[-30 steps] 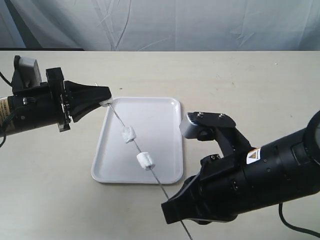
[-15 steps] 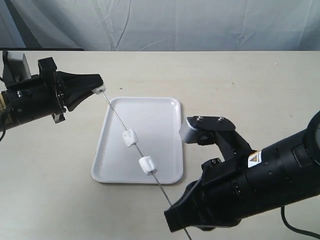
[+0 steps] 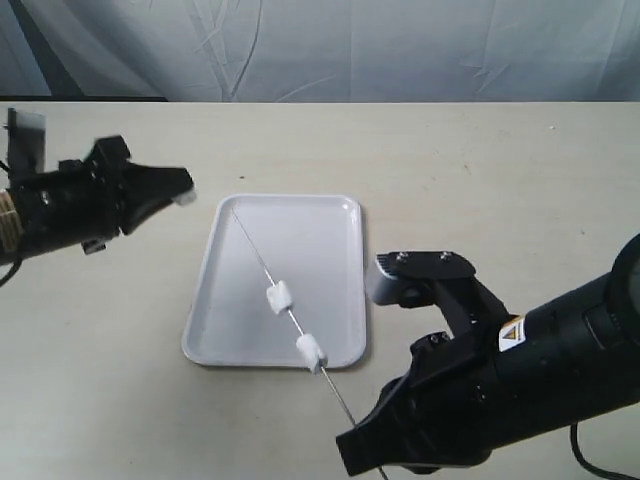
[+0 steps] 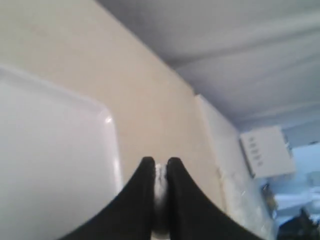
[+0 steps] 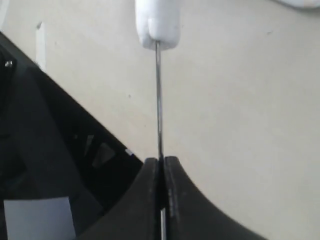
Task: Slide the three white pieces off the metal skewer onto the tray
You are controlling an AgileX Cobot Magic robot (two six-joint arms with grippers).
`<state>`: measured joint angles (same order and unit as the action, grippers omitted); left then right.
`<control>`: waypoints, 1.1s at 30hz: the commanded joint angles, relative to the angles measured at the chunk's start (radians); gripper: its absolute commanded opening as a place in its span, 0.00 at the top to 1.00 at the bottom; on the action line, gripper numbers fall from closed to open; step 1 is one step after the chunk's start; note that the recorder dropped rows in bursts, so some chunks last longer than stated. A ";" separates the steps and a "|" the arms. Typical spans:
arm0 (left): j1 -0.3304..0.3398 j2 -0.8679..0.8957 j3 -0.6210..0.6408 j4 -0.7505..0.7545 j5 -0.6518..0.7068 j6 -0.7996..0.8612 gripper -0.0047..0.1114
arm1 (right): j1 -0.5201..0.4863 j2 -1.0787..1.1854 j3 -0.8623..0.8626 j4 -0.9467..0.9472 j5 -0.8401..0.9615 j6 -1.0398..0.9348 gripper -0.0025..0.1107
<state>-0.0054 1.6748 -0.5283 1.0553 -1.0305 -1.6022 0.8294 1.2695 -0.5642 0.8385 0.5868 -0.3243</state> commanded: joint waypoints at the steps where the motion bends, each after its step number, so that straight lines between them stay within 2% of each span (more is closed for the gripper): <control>1: -0.078 0.001 -0.002 0.151 0.137 0.007 0.96 | -0.003 -0.003 0.001 -0.045 -0.106 0.070 0.98; 5: -0.146 0.011 -0.019 0.150 0.231 0.018 0.96 | -0.003 -0.003 0.001 -0.096 -0.135 0.130 0.98; 9: -0.195 0.076 -0.057 0.201 0.237 0.016 0.96 | -0.003 -0.003 0.001 -0.106 -0.133 0.148 0.98; 15: -0.239 0.200 -0.100 0.142 0.266 0.082 0.95 | -0.003 -0.003 0.001 -0.106 -0.133 0.153 0.98; 19: -0.239 0.260 -0.120 0.084 0.296 0.107 0.84 | -0.003 -0.003 0.001 -0.106 -0.133 0.160 0.98; 21: -0.239 0.283 -0.129 0.075 0.290 0.115 0.72 | -0.003 -0.003 0.001 -0.106 -0.131 0.162 0.98; 25: -0.239 0.295 -0.134 0.079 0.192 0.115 0.53 | -0.003 -0.003 0.001 -0.108 -0.153 0.162 0.98; 28: -0.237 0.295 -0.134 0.084 0.047 0.094 0.51 | -0.003 -0.003 0.001 -0.108 -0.199 0.184 0.98; 31: -0.231 0.295 -0.134 0.084 -0.163 0.085 0.51 | -0.003 -0.002 0.001 -0.108 -0.227 0.197 0.98; 33: -0.222 0.295 -0.134 0.073 -0.191 0.085 0.51 | -0.003 -0.002 0.001 -0.108 -0.244 0.213 0.98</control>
<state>-0.2375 1.9671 -0.6589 1.1406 -1.1357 -1.5109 0.8294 1.2713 -0.5642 0.7404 0.3767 -0.1290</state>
